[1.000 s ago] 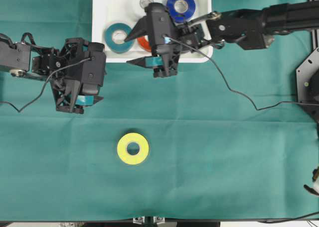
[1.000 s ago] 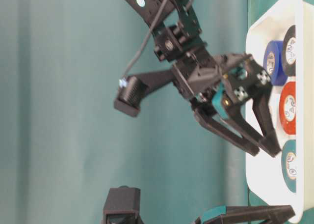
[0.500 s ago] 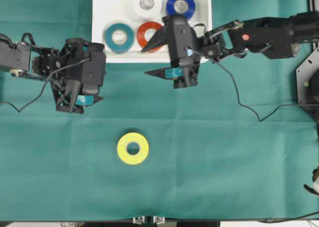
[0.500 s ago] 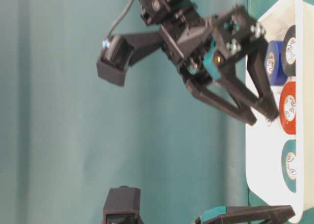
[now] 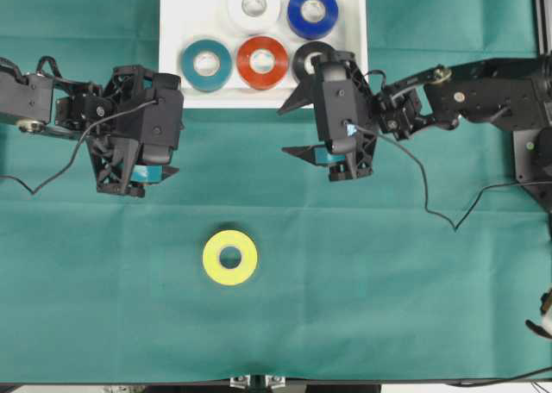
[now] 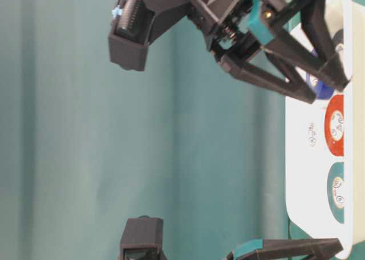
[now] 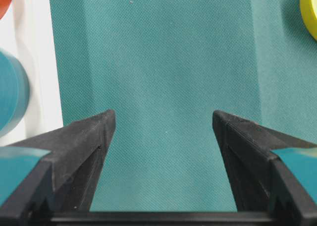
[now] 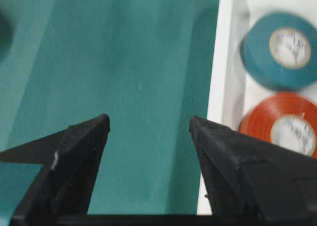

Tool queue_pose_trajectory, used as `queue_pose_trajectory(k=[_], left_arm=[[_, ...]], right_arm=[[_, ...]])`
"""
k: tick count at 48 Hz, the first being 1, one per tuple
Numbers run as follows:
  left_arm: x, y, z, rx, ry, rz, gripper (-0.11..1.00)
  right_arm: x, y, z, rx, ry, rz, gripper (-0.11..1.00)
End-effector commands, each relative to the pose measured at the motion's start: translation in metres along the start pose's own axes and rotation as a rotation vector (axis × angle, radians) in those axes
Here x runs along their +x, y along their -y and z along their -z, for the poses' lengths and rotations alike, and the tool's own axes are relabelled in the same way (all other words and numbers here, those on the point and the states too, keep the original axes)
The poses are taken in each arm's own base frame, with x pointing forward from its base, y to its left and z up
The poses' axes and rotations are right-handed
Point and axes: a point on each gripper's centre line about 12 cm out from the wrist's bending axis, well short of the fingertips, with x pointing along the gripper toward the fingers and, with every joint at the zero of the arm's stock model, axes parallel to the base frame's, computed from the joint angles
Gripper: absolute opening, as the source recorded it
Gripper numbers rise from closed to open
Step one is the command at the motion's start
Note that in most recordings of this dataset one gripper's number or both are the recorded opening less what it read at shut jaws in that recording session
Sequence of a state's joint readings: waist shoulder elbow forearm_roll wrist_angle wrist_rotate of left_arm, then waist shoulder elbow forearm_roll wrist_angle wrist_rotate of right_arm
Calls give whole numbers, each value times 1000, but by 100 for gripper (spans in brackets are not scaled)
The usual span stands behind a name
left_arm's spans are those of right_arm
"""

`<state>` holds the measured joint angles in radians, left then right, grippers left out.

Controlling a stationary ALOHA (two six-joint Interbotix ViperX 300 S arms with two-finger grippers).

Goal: Put the tape alternately from left to right into the white case.
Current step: 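Move the left gripper down onto the yellow tape roll and grasp it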

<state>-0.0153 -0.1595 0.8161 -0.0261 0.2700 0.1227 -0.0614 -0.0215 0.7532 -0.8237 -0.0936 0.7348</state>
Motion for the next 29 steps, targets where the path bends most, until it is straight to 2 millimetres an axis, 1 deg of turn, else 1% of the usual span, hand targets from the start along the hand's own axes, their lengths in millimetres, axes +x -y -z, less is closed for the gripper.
queue_pose_trajectory(k=[1, 13, 23, 29], left_arm=[[-7, 0, -9, 0, 38, -2, 90], [-5, 0, -8, -3, 34, -1, 90], [-6, 0, -10, -3, 37, -1, 90], [-5, 0, -10, -5, 37, -1, 90]], right_arm=[[-5, -4, -6, 1, 5, 11, 74], [-5, -13, 5, 31, -57, 25, 74], [-6, -13, 16, 88, -101, 48, 74], [-6, -13, 18, 88, -109, 52, 74]])
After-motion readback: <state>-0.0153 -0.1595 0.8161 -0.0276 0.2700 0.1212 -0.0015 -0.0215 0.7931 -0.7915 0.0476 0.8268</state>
